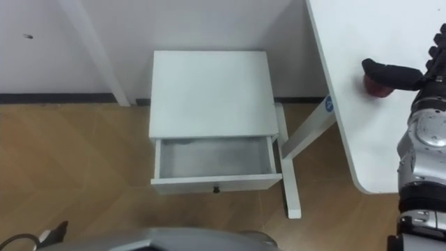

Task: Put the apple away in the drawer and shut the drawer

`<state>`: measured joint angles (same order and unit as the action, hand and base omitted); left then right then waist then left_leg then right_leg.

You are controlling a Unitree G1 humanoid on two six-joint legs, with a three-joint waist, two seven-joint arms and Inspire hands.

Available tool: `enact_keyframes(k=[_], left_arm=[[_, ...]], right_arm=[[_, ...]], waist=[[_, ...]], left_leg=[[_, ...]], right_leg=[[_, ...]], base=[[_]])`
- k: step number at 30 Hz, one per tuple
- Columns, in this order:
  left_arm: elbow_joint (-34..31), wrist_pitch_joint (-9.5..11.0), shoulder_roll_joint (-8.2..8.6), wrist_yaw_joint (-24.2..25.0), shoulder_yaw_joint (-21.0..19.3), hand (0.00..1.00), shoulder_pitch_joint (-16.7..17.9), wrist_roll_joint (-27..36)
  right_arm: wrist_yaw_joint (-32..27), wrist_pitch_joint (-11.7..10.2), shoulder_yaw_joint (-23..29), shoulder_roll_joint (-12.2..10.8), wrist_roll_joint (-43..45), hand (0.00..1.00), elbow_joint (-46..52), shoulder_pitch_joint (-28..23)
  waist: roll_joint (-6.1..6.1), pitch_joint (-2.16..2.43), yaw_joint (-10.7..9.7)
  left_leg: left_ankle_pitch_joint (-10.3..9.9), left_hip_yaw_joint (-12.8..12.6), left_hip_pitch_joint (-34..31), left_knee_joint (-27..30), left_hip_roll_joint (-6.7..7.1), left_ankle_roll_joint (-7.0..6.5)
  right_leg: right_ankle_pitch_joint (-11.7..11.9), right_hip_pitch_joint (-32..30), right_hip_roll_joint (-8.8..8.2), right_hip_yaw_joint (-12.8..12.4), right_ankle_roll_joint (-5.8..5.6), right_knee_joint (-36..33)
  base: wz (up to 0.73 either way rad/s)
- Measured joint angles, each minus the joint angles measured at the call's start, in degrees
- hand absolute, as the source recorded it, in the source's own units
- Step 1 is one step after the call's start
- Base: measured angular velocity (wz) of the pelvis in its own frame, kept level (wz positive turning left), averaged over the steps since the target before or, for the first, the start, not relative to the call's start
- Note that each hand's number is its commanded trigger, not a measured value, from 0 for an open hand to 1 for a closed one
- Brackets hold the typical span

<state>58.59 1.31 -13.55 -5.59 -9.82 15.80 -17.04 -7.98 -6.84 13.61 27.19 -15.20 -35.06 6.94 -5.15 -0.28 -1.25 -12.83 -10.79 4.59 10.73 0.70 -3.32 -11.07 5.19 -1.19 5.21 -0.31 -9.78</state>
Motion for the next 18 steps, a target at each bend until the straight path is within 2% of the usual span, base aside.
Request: enact_keyframes(k=[11,18], left_arm=[[0.0,0.0,-0.45,-0.1,0.5,0.00,-0.4,-0.7],[1.3,0.1,-0.63,-0.1,0.5,0.00,-0.8,-0.7]], right_arm=[[3.5,0.0,-1.2,0.0,0.2,0.00,-7.5,0.4],[3.9,0.0,-1.2,0.0,0.0,0.00,-10.0,0.4]], waist=[[-0.09,-0.05,0.7],[0.38,-0.28,1.3]], left_leg=[[0.0,0.0,0.2,0.1,-0.02,0.00],[0.0,0.0,0.1,0.1,-0.05,0.00]], right_leg=[[0.1,0.2,0.01,0.0,0.07,0.1],[0.1,0.2,0.04,0.0,0.07,0.1]], base=[[0.00],[0.00]])
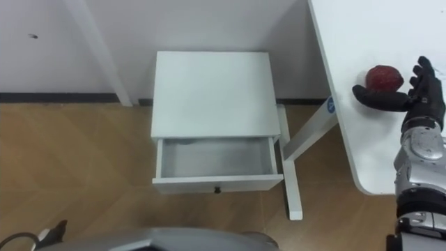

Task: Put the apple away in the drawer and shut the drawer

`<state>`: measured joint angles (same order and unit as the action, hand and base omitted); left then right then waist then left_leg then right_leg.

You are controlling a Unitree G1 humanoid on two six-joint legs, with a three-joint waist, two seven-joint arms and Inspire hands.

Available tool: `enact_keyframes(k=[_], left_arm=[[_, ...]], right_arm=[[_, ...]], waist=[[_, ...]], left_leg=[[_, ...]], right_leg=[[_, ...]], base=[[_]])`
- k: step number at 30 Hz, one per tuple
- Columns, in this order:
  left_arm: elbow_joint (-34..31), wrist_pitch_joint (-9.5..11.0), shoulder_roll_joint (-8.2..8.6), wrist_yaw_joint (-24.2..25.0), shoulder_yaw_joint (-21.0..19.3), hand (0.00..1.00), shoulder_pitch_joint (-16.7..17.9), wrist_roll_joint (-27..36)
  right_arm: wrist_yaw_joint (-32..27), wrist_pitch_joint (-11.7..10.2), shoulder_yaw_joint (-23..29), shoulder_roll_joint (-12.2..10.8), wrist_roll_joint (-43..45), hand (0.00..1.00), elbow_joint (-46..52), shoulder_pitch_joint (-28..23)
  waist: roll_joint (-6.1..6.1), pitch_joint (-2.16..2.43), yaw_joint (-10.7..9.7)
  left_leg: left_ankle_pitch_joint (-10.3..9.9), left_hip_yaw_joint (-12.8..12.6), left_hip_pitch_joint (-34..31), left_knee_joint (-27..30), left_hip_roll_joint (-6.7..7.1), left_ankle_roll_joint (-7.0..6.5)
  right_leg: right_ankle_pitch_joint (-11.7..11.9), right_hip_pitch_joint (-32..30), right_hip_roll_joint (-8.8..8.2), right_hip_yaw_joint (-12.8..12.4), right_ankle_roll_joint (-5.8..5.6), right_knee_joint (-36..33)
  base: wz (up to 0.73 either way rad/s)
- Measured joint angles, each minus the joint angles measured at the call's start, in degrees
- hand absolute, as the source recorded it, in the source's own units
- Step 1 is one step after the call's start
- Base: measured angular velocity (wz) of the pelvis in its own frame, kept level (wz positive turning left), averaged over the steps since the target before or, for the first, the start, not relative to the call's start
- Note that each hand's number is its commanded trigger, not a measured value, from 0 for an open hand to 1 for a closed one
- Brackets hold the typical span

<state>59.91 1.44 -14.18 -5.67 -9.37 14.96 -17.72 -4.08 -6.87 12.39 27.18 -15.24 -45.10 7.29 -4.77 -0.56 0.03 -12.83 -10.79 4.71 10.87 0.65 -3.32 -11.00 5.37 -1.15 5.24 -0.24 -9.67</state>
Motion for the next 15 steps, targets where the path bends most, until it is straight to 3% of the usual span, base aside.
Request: enact_keyframes(k=[11,15], left_arm=[[0.5,0.0,-0.03,0.2,0.0,0.00,-0.1,-0.7],[0.5,0.0,-0.04,1.3,0.0,0.00,0.3,-2.1]], right_arm=[[0.1,0.0,0.0,0.0,2.0,0.00,-1.7,0.0],[0.1,0.0,0.0,0.0,2.3,0.00,-1.9,0.0]], waist=[[0.08,0.12,0.4],[0.32,0.47,0.7]], left_leg=[[0.0,0.0,-0.1,0.0,0.02,0.00],[0.0,0.0,-0.1,0.0,0.03,0.00]], right_leg=[[0.0,-0.2,-0.04,-0.1,0.00,0.0],[0.0,-0.2,-0.02,-0.2,0.00,0.0]], base=[[0.00],[0.00]])
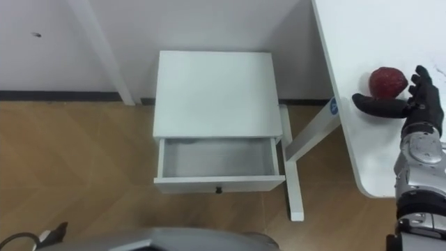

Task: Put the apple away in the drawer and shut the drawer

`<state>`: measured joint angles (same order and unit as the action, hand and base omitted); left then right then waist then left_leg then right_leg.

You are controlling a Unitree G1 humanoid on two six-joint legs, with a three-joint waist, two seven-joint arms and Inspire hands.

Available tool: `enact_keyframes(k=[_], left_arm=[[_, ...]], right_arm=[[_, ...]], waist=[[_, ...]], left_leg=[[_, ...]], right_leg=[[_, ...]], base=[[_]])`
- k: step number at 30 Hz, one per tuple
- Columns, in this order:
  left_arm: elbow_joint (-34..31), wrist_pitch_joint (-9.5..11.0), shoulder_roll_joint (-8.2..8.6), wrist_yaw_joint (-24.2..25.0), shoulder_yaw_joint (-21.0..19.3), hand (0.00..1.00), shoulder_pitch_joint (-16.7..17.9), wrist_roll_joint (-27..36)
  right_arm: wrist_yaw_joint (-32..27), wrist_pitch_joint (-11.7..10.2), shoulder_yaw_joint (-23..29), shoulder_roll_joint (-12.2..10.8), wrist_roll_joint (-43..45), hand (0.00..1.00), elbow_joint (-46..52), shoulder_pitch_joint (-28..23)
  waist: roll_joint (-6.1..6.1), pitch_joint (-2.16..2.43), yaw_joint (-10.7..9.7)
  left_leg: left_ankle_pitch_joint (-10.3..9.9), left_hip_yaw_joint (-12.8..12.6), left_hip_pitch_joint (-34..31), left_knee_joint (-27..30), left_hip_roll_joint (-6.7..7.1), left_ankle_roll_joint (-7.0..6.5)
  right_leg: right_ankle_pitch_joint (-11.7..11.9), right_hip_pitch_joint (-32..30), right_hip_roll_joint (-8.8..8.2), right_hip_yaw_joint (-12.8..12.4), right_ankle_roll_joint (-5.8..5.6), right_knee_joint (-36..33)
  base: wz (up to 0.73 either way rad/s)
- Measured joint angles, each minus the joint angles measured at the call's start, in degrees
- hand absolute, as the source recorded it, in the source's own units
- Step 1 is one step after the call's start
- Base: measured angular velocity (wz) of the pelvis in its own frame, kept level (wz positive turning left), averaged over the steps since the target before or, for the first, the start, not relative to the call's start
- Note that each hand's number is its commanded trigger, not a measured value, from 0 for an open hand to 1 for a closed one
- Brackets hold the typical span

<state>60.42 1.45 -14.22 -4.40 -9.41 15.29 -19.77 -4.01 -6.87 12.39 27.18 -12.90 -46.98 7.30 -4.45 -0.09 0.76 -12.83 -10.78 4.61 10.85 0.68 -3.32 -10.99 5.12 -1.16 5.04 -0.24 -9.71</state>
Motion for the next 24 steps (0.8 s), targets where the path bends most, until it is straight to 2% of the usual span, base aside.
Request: enact_keyframes(k=[3,12,17,18,19,20,24], left_arm=[[0.0,0.0,-0.10,0.4,0.0,0.00,0.3,0.0],[0.0,0.0,-0.29,2.5,0.2,0.00,1.8,0.0],[0.0,-0.1,-0.29,2.6,0.2,0.00,2.6,0.0],[0.0,-0.1,-0.29,2.7,0.2,0.00,2.9,0.0],[0.0,-0.1,-0.29,2.7,0.2,0.00,3.0,0.0],[0.0,-0.1,-0.29,2.7,0.2,0.00,3.1,0.0],[0.3,-0.1,-0.28,2.6,0.2,0.00,3.2,-0.1]], right_arm=[[0.0,0.0,0.0,0.0,0.1,0.00,-0.2,0.0],[1.7,0.0,-1.1,0.0,0.7,0.00,-0.1,0.0],[1.6,0.0,-1.1,0.1,1.5,0.00,0.0,0.0],[1.6,0.0,-1.1,0.1,1.5,0.11,0.0,0.0],[1.6,-0.1,-1.1,0.2,1.5,0.60,0.0,0.0],[1.6,-0.1,-1.1,0.3,1.5,1.00,0.0,0.0],[0.6,-0.1,-1.0,0.5,2.0,1.00,0.0,0.0]], waist=[[0.04,0.15,-0.2],[0.08,0.14,-0.3],[0.33,0.11,-0.6],[0.46,0.06,-0.6],[0.54,0.03,-0.6],[0.57,0.01,-0.6],[0.78,0.04,-0.5]], left_leg=[[0.0,0.0,0.0,0.1,0.00,0.00],[0.0,0.2,-0.3,0.4,-0.01,0.00],[0.0,1.7,-0.9,0.7,0.08,0.00],[0.0,1.9,-0.9,0.8,0.07,0.00],[0.0,2.1,-0.9,0.8,0.07,0.00],[0.0,2.2,-0.9,0.8,0.07,0.01],[0.0,3.0,-0.9,0.9,0.20,0.02]], right_leg=[[0.0,0.0,0.00,0.1,0.00,-0.1],[0.0,0.1,-0.06,0.5,0.01,-0.2],[0.0,0.1,-0.24,2.4,0.03,-0.2],[0.0,0.2,-0.27,3.0,0.03,-0.2],[0.0,0.3,-0.27,3.2,0.03,-0.2],[0.0,0.3,-0.27,3.2,0.03,-0.2],[0.0,1.1,-0.34,4.4,0.03,-0.1]], base=[[0.00],[0.01],[0.14],[0.09],[0.08],[0.08],[0.08]])
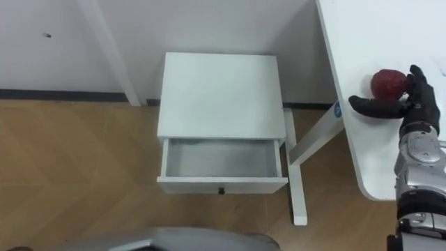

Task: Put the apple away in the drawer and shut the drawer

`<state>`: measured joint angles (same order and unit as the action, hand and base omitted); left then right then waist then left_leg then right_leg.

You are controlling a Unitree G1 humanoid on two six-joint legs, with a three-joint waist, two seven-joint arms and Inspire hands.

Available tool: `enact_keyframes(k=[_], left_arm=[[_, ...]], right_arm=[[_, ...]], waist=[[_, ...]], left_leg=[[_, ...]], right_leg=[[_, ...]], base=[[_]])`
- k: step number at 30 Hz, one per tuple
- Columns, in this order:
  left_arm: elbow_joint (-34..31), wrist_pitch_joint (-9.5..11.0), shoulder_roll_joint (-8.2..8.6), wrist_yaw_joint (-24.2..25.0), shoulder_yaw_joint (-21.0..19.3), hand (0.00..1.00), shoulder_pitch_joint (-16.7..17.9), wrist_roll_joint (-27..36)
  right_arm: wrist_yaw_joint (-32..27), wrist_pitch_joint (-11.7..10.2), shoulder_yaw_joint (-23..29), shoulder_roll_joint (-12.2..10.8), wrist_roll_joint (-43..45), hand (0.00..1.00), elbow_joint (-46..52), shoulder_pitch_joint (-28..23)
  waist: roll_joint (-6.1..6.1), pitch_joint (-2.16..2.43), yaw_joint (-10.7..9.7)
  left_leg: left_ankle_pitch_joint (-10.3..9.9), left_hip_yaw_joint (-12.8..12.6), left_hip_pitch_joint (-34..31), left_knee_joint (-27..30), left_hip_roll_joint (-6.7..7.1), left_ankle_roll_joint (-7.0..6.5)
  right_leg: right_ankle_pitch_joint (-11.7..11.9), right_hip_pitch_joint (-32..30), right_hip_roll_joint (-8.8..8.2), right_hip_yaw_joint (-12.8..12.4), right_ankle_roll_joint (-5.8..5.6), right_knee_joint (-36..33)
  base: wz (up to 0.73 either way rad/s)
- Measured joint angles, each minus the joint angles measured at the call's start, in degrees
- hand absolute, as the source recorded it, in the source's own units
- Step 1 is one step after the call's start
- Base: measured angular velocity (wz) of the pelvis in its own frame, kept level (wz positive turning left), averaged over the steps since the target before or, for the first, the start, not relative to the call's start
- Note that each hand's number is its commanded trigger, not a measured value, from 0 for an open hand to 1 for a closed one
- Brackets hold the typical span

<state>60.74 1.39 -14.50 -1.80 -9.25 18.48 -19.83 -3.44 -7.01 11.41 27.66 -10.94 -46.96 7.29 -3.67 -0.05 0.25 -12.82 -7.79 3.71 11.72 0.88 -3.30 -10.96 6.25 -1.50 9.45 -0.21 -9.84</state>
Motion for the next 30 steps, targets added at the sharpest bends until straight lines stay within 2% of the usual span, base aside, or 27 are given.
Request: enact_keyframes(k=[11,25,30], left_arm=[[0.1,-0.1,0.02,-0.3,0.0,0.00,0.3,-0.8],[0.0,-0.1,0.02,-0.6,0.1,0.00,0.0,-1.1],[0.0,-0.1,0.02,-0.1,1.8,0.00,-0.6,-1.1]], right_arm=[[-1.9,-0.7,-0.1,0.7,0.0,1.00,0.2,0.0],[-1.5,-0.7,-1.4,0.7,1.8,1.00,0.5,0.1],[-2.8,-0.7,-5.5,0.6,7.8,1.00,4.6,0.1]], waist=[[0.35,-0.06,0.8],[-0.10,-0.23,1.9],[0.19,-0.35,2.0]], left_leg=[[0.1,0.5,0.0,0.0,0.01,0.13],[0.2,1.8,0.2,0.1,0.24,0.14],[0.2,1.8,-0.2,0.6,0.17,0.15]], right_leg=[[0.0,0.3,0.00,0.7,0.00,0.2],[0.0,0.6,-0.20,1.8,-0.01,0.3],[0.0,0.3,-0.38,2.0,-0.01,0.2]], base=[[0.03],[0.04],[0.00]])
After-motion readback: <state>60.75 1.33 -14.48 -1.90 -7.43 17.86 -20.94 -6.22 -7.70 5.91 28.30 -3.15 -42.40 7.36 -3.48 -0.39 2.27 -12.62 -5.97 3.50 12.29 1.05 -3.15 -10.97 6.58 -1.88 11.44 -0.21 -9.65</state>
